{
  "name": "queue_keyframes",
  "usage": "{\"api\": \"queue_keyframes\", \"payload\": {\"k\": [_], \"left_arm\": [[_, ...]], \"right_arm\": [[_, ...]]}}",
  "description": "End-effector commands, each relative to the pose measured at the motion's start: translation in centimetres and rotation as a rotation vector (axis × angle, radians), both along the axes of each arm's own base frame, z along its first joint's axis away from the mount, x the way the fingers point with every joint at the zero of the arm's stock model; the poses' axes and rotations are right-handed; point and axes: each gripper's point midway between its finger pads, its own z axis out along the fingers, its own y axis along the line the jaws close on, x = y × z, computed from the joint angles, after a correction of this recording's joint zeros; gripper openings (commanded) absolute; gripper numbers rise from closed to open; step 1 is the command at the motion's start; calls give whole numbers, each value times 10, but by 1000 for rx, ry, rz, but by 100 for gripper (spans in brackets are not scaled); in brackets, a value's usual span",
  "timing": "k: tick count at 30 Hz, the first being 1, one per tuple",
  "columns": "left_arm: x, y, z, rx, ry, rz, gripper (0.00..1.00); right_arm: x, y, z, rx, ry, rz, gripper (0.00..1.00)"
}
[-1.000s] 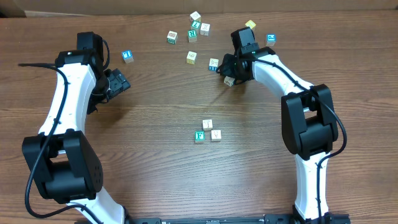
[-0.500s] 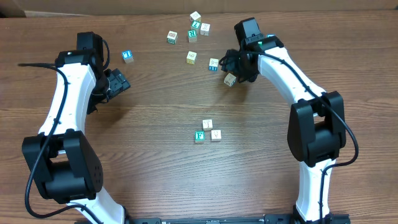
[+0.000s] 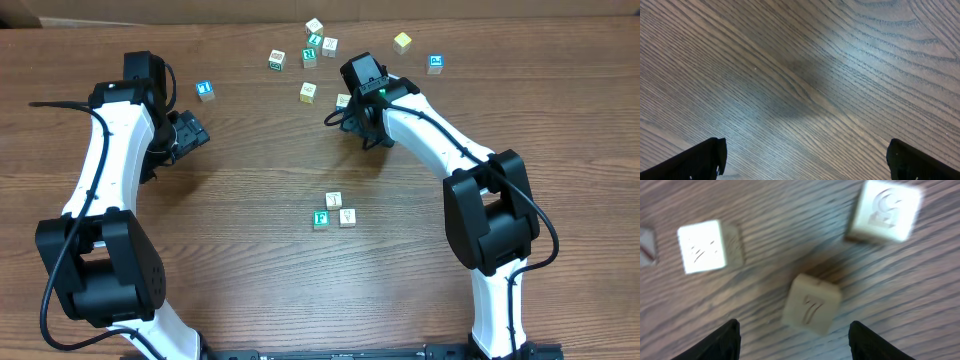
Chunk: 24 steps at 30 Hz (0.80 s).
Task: Form a circle
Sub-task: 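Close the right gripper on the '7' block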
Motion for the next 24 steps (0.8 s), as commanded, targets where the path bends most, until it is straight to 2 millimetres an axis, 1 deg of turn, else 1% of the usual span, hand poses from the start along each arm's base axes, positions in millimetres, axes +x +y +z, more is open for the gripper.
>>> {"api": "queue_keyframes", "payload": {"k": [1,5,7,10,13,15,16,18,20,24], "left_arm": [[5,2,6,15,-18,-10,100],[5,2,6,15,-18,-10,100],[5,2,6,15,-18,-10,100],[5,2,6,15,-18,-10,100],[5,2,6,15,-18,-10,100],[5,2,6,15,-18,-10,100],[5,2,6,15,-18,-10,100],[5,2,6,15,-18,-10,100],[5,2,6,15,-18,-10,100],[5,2,6,15,-18,-10,100]], "right_arm": [[5,-16,0,-41,-29,-86,66],[5,-15,-14,-49,-14,-86,67],[5,-15,-16,-51,-11,-86,65],[7,-16,-15,-54,-18,-88,56],[7,-18,-15,-63,-18,-83,38],[6,-20,-14,-66,-12,-84,37],[6,-21,-13,-68,-8,-86,36],[6,-24,-10,-72,-1,-88,31],[7,-24,-4,-80,0,-68,23],[10,-23,12,-70,-22,-68,22]]}}
